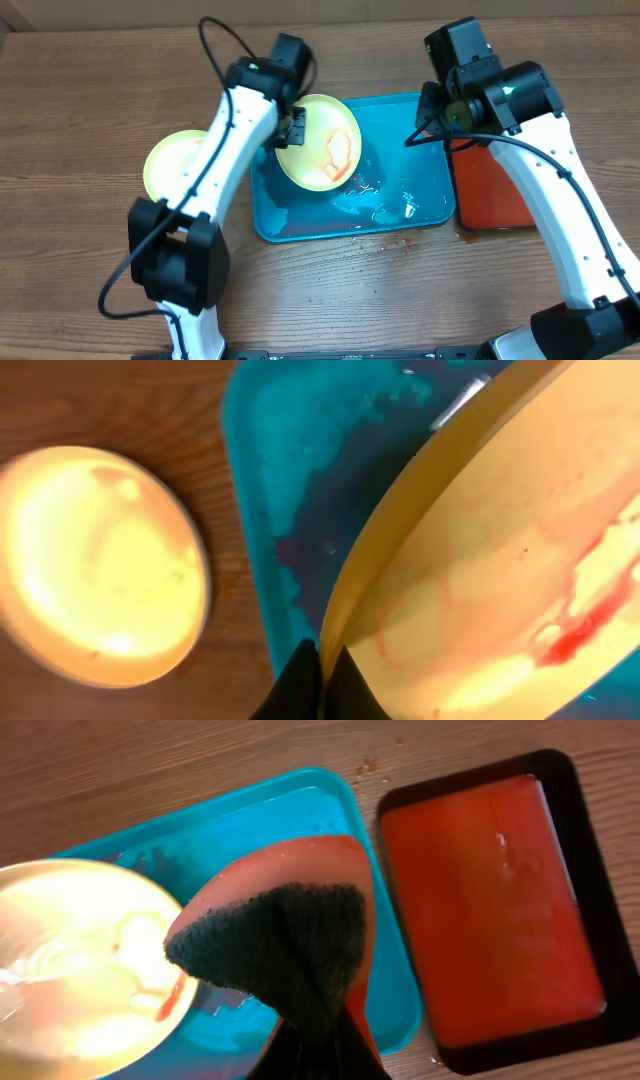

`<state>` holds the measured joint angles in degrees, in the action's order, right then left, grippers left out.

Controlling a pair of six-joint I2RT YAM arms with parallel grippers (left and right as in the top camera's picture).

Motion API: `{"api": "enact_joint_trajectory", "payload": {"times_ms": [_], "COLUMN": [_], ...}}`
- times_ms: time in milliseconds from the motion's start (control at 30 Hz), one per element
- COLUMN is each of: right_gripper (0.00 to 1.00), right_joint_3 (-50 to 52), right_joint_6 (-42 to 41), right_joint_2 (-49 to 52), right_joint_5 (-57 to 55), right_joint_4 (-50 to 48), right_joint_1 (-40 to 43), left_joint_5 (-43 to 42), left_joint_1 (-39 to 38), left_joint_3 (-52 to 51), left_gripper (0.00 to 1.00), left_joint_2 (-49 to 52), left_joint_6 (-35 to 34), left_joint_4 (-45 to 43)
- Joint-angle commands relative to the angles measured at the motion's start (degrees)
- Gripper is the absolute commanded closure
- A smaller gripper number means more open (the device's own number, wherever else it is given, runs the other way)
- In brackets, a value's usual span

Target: Clean dirty plates on tray and stack at the side

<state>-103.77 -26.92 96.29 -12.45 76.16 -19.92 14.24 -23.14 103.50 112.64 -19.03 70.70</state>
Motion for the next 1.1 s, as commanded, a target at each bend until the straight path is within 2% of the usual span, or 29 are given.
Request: {"api": "enact_joint_trajectory", "payload": {"times_ms": [0,100,267,633,800,1067], "right_gripper": [0.96,0.96,0.96,0.96,0.96,0.96], "right_joint_3": [0.6,0.6,0.6,0.6,0.6,0.6], "right_joint_6": [0.3,1.5,3.4,4.7,4.7,4.7], "right_joint_2": [-0.1,-0.1,-0.1,-0.1,-0.1,-0.1], "right_joint_5": [-1.0,-0.3,2.2,2.4,2.4,2.4], "right_joint_4": [-0.1,0.1,0.2,0.5,0.5,0.3], "right_joint_1": [3.0,6.4,10.5,12.9,12.9,12.9], "left_joint_5": [16.5,26.9,39.2,57.7,61.0,61.4], "left_joint_1": [-4.6,-9.2,-15.5,-25.4,-26.9,-26.9], "left_joint_3": [-0.2,-0.2,-0.2,-0.2,-0.2,-0.2], "left_gripper": [0.96,0.96,0.96,0.96,0.96,0.96], "left_joint_2": [-3.4,-3.4,-3.4,-3.4,-3.4,-3.4], "left_joint_6": [-7.6,-14.2,-24.3,-45.3,-46.7,-46.8], "left_joint_4": [1.7,5.1,10.6,25.1,26.2,26.1]}}
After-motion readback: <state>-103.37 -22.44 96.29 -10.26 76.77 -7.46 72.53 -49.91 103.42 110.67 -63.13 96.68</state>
